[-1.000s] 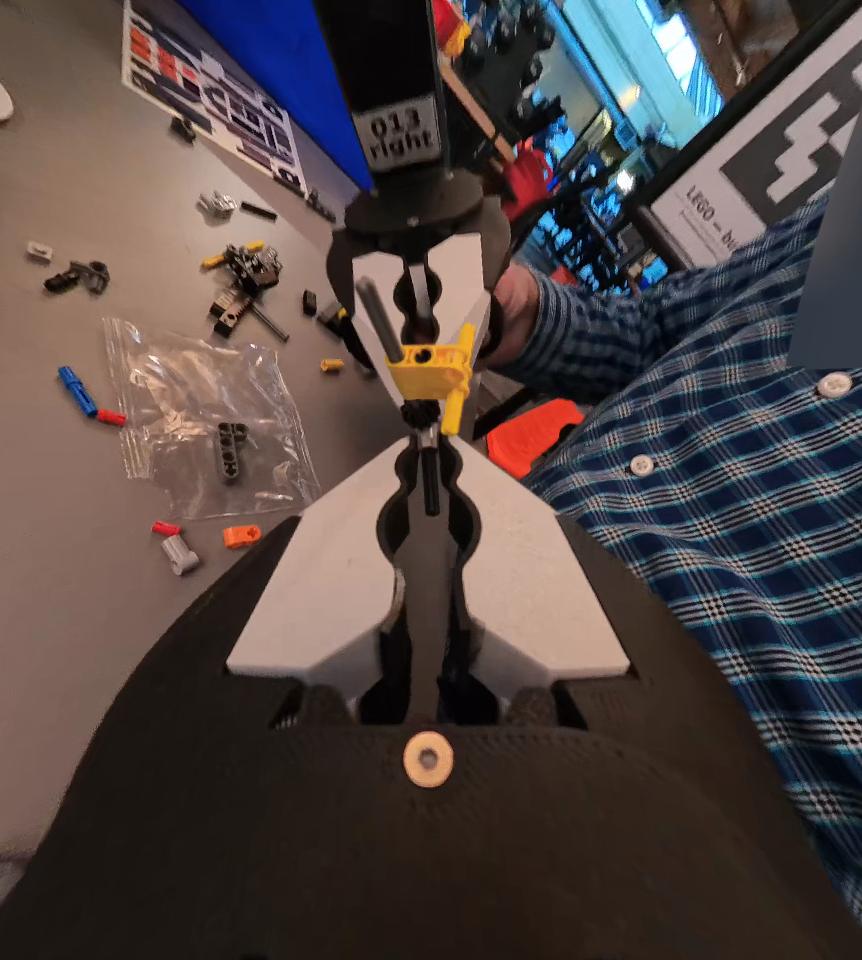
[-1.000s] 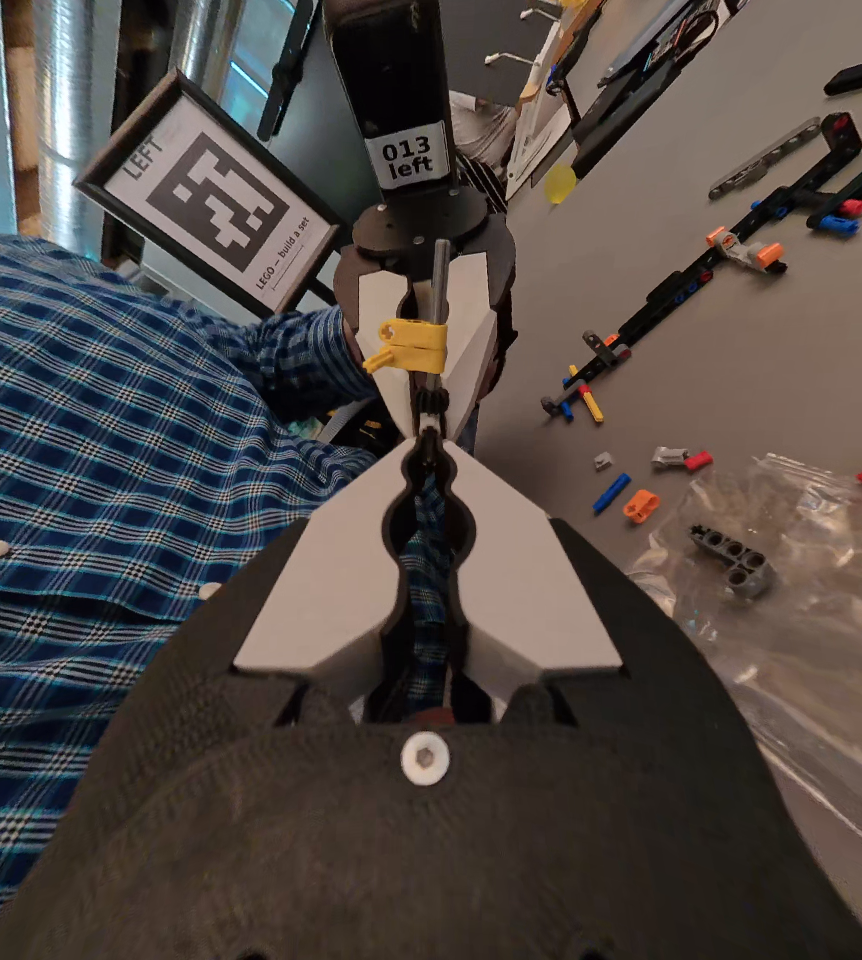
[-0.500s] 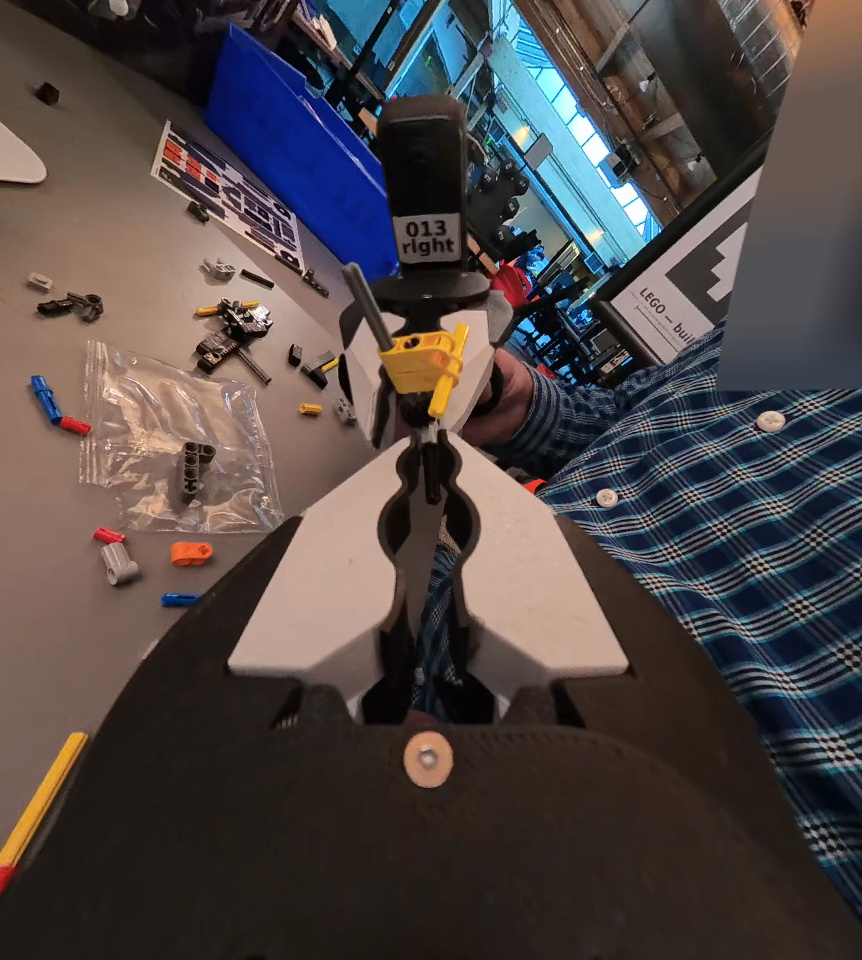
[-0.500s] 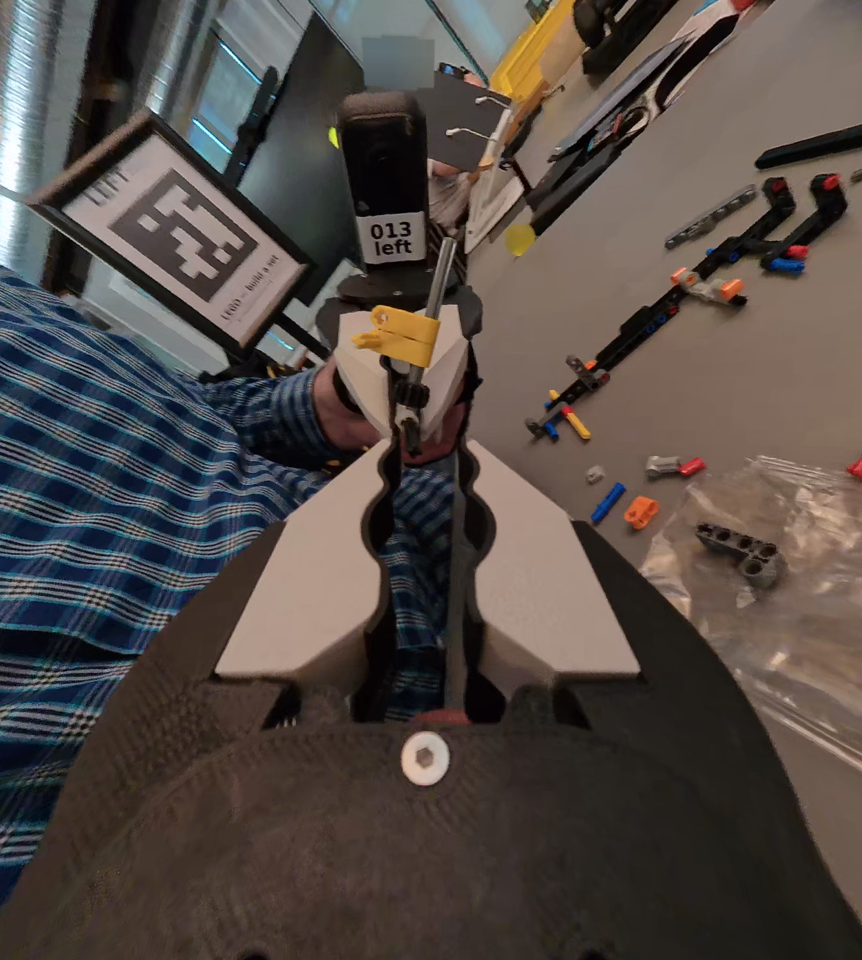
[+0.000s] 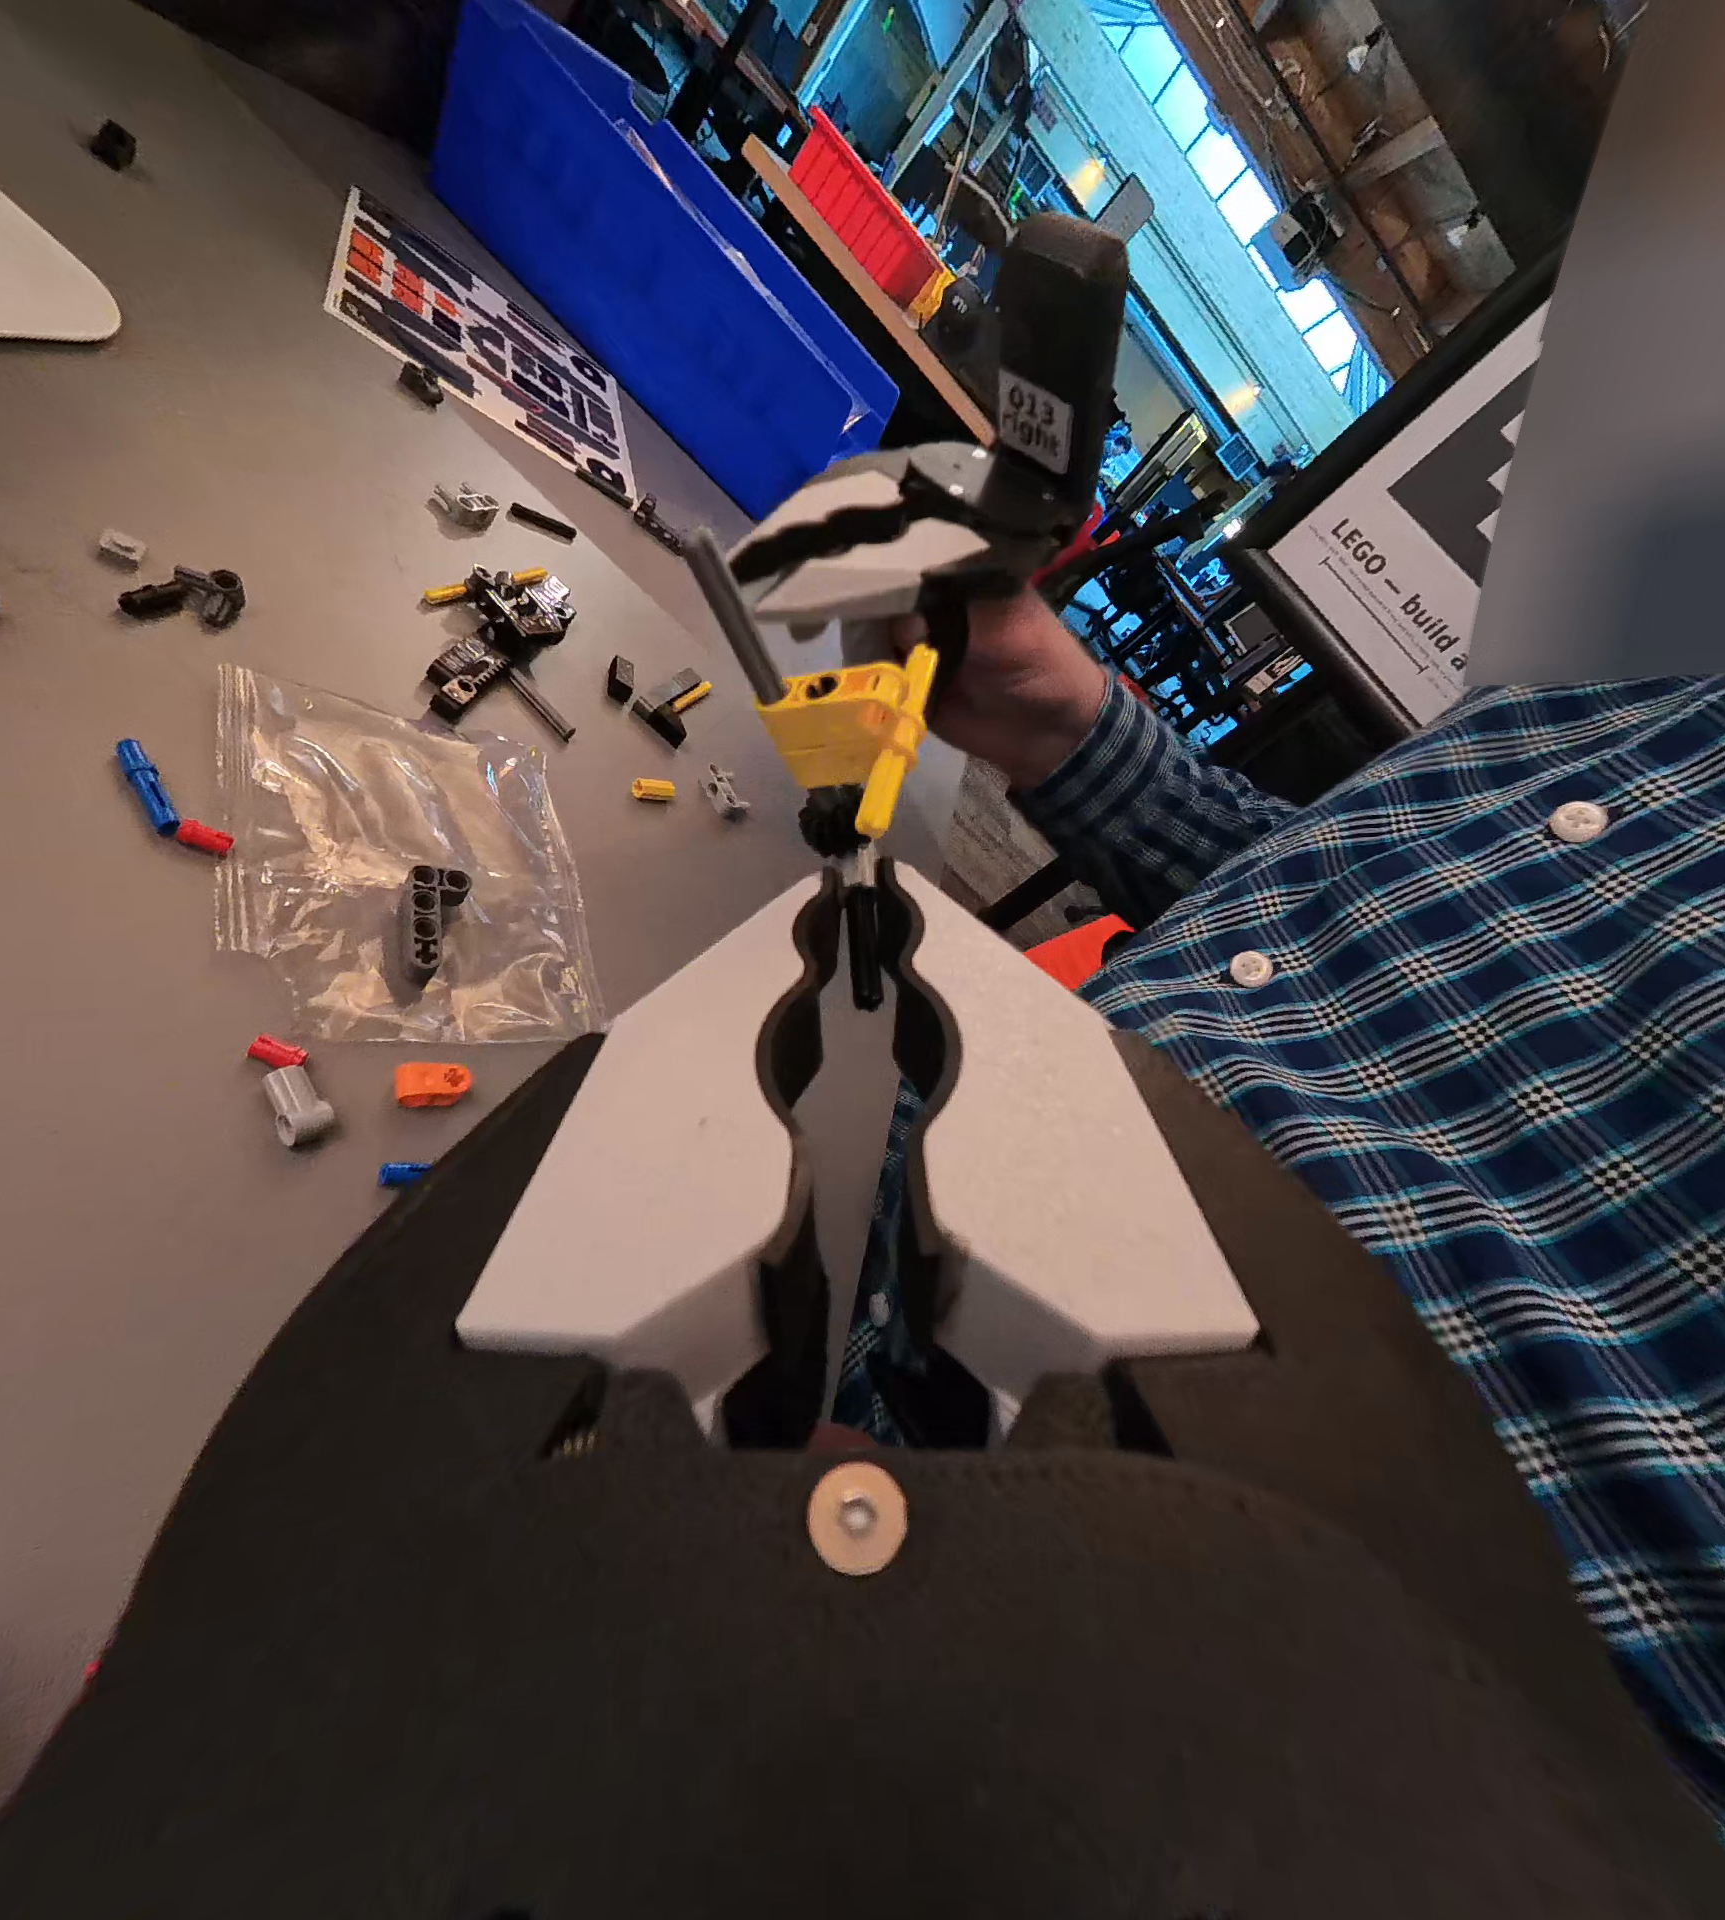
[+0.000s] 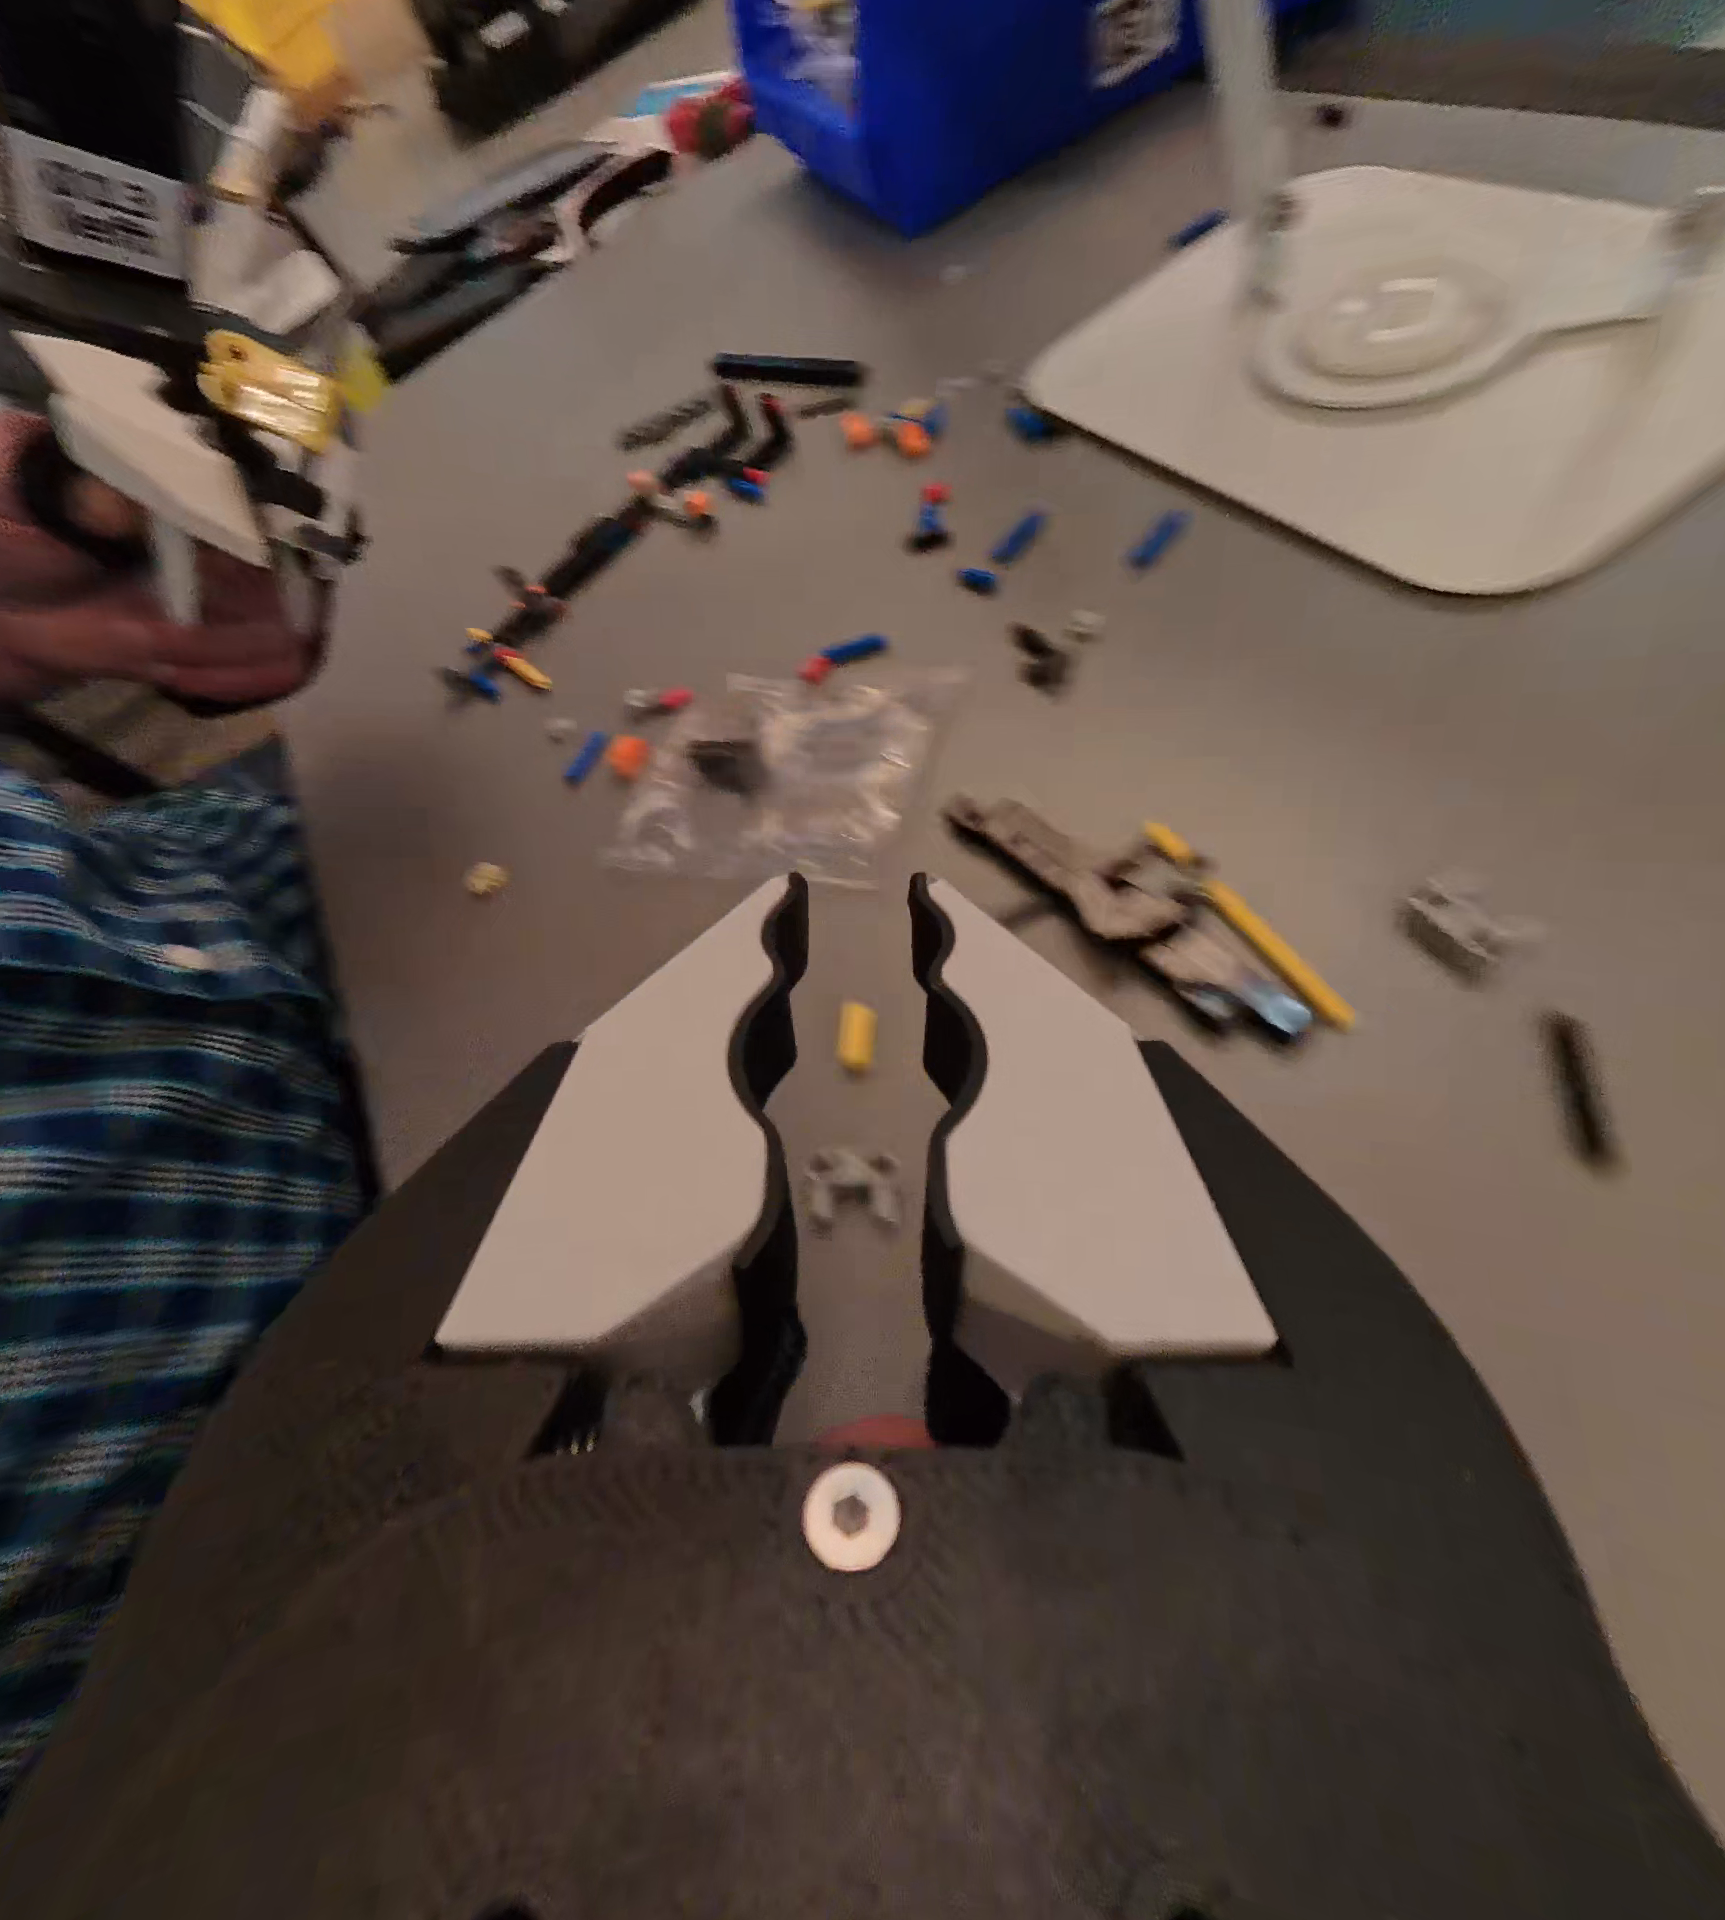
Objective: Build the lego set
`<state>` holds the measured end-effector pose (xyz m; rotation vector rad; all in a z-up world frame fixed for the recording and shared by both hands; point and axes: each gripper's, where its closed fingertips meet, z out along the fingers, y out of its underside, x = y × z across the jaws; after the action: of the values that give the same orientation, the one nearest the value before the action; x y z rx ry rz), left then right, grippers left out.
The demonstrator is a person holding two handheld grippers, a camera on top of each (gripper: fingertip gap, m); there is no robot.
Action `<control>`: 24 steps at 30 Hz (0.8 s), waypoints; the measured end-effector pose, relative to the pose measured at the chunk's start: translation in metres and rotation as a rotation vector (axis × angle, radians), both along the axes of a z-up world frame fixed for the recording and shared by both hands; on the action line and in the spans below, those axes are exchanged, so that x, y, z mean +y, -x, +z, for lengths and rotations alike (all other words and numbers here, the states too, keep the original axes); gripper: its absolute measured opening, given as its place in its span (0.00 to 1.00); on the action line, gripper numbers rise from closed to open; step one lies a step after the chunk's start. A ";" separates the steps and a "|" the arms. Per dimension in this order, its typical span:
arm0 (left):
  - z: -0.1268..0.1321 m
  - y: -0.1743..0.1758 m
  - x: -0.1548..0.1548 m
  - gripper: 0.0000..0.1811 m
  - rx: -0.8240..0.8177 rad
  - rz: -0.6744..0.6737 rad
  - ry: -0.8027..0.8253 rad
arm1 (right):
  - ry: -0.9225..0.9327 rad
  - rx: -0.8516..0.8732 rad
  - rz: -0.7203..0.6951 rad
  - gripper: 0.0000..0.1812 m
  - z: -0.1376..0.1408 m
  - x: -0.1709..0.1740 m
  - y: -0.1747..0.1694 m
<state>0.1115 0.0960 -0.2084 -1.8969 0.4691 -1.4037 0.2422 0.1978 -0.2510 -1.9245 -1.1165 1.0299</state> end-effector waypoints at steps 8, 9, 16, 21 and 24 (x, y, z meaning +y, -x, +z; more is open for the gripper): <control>0.000 0.000 0.000 0.02 0.005 0.007 0.010 | -0.133 -0.313 -0.032 0.10 -0.033 0.018 -0.075; -0.001 0.000 0.000 0.02 0.009 0.009 0.012 | -0.151 -0.348 -0.020 0.10 -0.038 0.017 -0.077; -0.002 -0.001 -0.005 0.02 0.023 0.014 0.022 | -0.222 -0.453 0.015 0.10 -0.060 0.016 -0.074; -0.008 -0.003 -0.008 0.02 0.033 0.015 0.041 | -0.215 -0.363 0.145 0.09 -0.047 -0.008 -0.029; -0.011 -0.007 -0.008 0.02 0.057 0.010 0.040 | -0.213 -0.404 0.210 0.10 -0.059 -0.020 -0.004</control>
<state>0.1185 0.0885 -0.2197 -1.9726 0.4618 -1.3647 0.2460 0.1775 -0.3101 -1.9167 -1.6130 0.6048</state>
